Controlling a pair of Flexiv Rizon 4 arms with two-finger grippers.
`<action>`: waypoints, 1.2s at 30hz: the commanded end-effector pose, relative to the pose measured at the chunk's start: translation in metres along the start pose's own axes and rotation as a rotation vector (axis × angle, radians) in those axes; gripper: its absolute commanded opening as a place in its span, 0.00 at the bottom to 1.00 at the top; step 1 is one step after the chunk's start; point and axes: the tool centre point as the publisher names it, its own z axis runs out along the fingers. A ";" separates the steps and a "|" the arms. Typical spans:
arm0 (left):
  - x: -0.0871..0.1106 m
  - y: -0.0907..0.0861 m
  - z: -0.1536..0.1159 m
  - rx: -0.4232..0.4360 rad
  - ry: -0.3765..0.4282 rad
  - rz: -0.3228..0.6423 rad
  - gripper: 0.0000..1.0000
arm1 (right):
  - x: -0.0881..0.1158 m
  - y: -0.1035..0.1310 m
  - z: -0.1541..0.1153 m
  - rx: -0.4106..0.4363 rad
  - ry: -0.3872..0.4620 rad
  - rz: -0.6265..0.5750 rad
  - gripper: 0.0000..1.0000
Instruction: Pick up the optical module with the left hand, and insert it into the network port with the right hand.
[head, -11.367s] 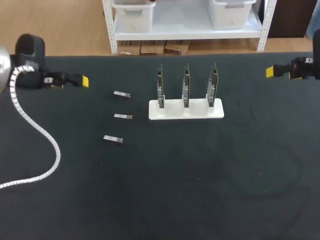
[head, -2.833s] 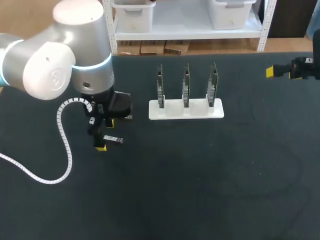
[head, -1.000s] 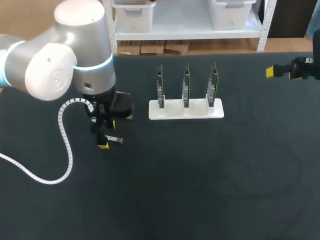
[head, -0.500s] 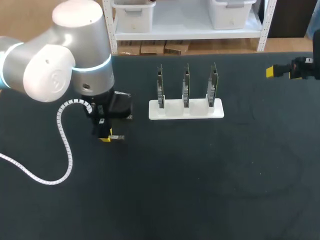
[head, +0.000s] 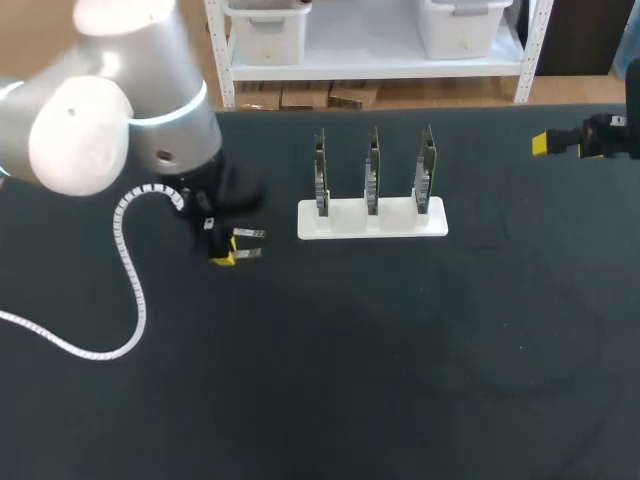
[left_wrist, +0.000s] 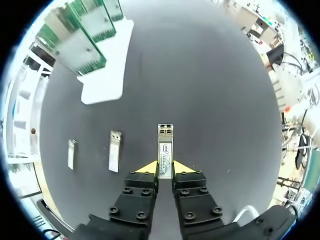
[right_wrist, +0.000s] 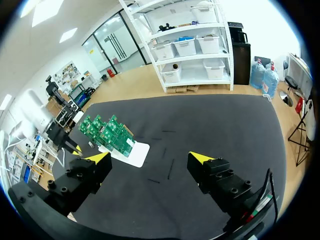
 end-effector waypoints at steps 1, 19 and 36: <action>-0.001 -0.009 -0.015 -0.031 -0.062 -0.007 0.00 | 0.000 0.001 -0.001 0.003 0.001 0.000 1.00; -0.068 -0.001 -0.091 -0.132 -0.464 -0.043 0.00 | 0.000 0.001 -0.001 0.003 0.001 0.000 1.00; -0.117 0.012 -0.156 -0.252 -0.705 0.013 0.00 | 0.000 0.001 -0.001 0.003 0.001 0.000 1.00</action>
